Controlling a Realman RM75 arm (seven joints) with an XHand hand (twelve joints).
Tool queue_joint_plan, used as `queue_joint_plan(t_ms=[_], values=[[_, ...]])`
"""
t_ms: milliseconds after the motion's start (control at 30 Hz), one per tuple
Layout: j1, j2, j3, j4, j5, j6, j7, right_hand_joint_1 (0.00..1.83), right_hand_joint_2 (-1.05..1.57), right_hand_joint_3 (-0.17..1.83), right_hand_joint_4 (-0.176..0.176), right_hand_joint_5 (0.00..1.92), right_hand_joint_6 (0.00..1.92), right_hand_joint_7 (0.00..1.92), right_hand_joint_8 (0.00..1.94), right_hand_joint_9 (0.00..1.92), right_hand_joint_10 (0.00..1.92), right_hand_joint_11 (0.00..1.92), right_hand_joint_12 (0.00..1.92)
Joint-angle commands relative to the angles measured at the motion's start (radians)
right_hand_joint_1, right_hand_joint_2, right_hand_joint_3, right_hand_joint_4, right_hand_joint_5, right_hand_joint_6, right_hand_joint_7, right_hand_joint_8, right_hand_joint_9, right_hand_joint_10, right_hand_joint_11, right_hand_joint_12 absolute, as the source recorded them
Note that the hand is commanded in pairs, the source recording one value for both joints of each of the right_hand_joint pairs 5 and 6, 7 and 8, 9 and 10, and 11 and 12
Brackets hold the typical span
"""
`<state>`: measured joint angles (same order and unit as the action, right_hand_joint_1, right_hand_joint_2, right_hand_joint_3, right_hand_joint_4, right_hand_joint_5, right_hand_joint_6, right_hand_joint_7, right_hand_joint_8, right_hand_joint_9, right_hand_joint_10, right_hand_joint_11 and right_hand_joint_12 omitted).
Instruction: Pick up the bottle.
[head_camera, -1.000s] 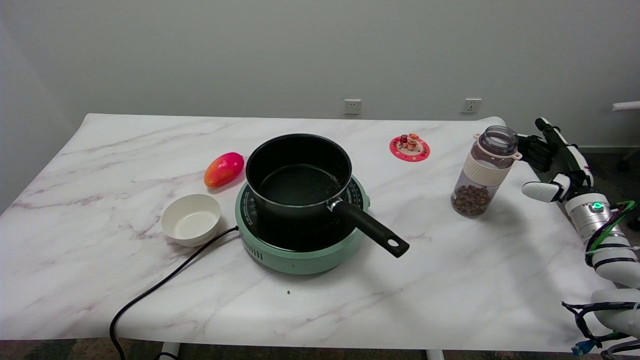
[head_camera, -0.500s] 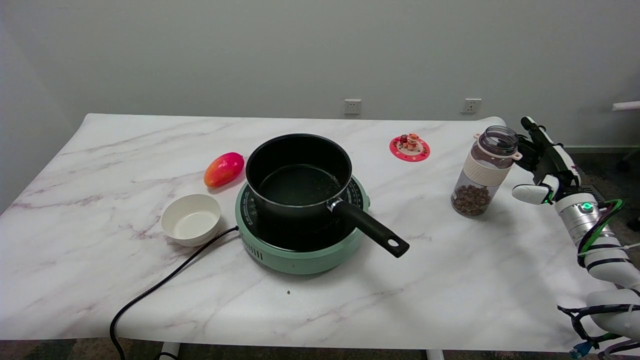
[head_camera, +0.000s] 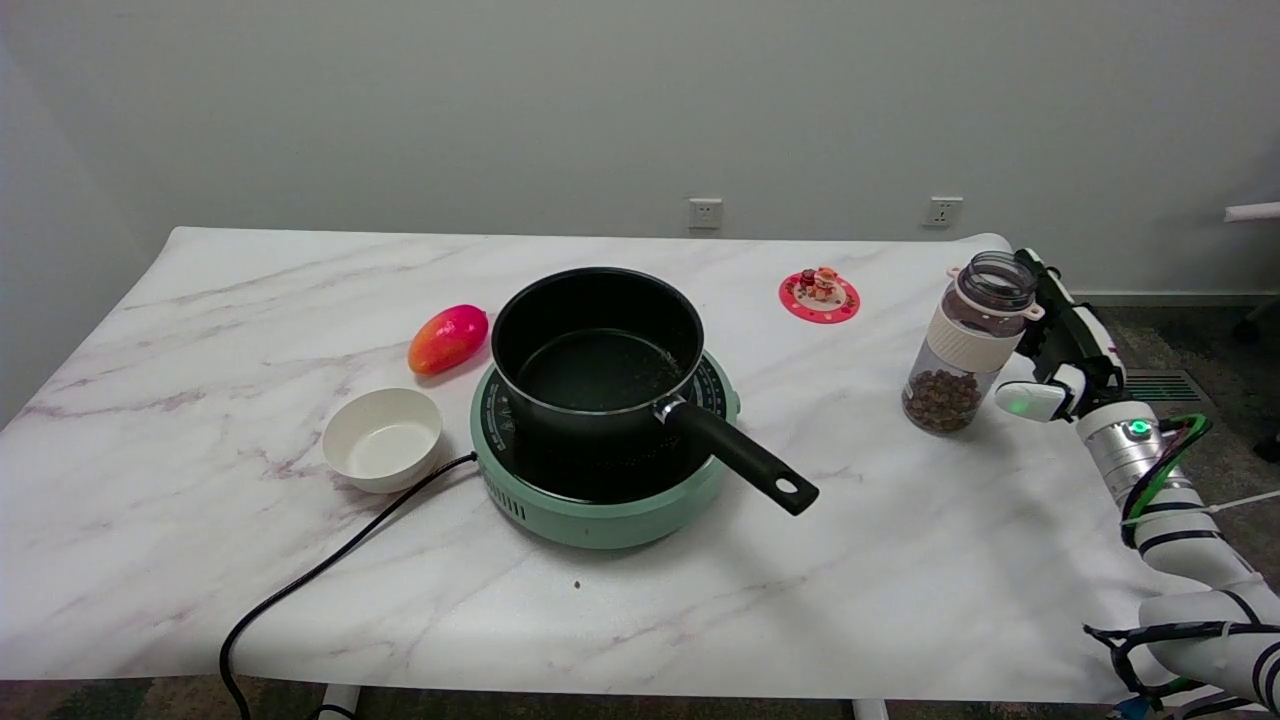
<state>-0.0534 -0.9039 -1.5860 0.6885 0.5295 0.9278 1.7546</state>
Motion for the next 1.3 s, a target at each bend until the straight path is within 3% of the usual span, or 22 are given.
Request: queue_joint_plan(t_ms=[33, 633, 900, 1200, 1300], values=[[0.011, -0.040, -0.033, 0.009, -0.005, -0.001, -0.001, 1.22, -0.75, 1.00, 0.000, 0.02, 0.02, 0.49, 0.49, 0.49, 0.49, 0.56, 0.56], [0.031, -0.052, -0.053, 0.013, -0.006, -0.002, -0.001, 1.24, -0.61, 0.99, 0.000, 0.02, 0.02, 0.49, 0.49, 0.49, 0.49, 0.56, 0.56], [0.032, -0.052, -0.053, 0.009, -0.006, 0.002, -0.001, 1.35, -0.34, 0.83, 0.000, 0.09, 0.09, 0.50, 0.50, 0.49, 0.49, 0.50, 0.50], [0.032, -0.052, -0.049, 0.003, -0.006, 0.005, -0.001, 1.40, -0.07, 0.86, 0.000, 0.15, 0.15, 0.60, 0.60, 0.49, 0.49, 0.52, 0.52], [0.032, -0.052, -0.046, 0.002, -0.006, 0.003, -0.001, 1.44, 0.19, 0.85, 0.000, 0.19, 0.19, 0.67, 0.67, 0.64, 0.64, 0.58, 0.58]])
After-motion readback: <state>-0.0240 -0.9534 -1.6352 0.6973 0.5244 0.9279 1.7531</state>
